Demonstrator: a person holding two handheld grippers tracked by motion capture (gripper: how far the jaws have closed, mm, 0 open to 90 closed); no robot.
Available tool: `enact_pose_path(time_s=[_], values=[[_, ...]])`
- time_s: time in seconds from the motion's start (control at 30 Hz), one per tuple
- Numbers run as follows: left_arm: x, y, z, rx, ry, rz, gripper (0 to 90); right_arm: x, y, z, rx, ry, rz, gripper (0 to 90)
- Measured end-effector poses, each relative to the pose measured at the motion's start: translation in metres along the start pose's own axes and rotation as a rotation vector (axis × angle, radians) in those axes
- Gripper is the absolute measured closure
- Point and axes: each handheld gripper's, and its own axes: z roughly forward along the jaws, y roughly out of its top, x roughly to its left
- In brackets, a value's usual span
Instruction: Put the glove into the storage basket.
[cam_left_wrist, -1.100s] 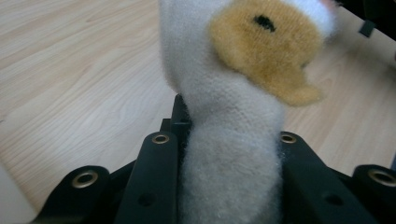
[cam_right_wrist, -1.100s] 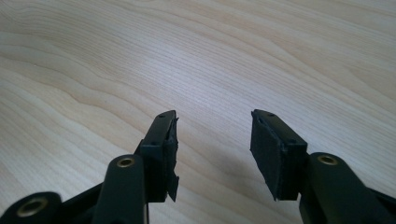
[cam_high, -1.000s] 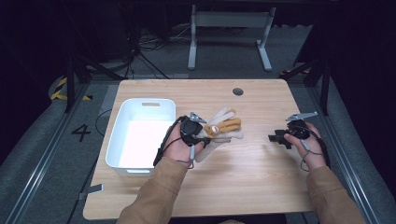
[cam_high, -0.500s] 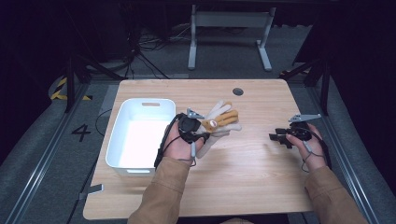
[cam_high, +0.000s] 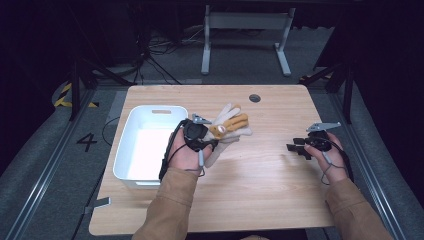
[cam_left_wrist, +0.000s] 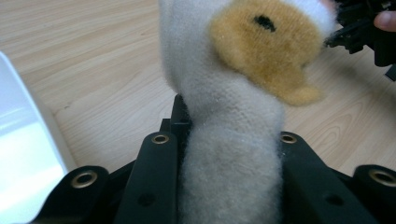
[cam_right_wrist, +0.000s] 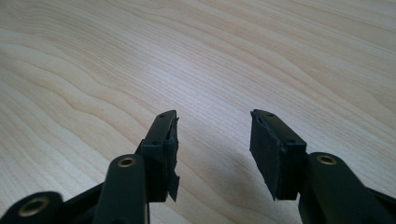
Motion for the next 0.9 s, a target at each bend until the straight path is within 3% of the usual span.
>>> enact_pose_path(time_s=[0.07,0.13,0.47,0.77,0.9], values=[[0.001,0.0,-0.003,0.004,0.013,-0.006,73.1,0.0,0.0,-0.002,-0.019,0.05,0.029,52.3],[0.003,0.001,-0.008,0.013,0.031,-0.014,73.0,0.0,0.0,-0.004,-0.021,0.041,0.028,52.3],[0.009,0.005,-0.014,0.025,0.045,-0.036,73.0,-0.003,-0.004,-0.003,-0.008,0.034,0.047,52.5],[0.017,0.015,-0.011,0.067,0.096,-0.126,73.0,-0.004,-0.005,-0.005,-0.005,0.029,0.048,52.4],[0.023,0.02,-0.008,0.104,0.095,-0.151,73.0,-0.005,-0.006,-0.005,-0.002,0.033,0.05,52.4]])
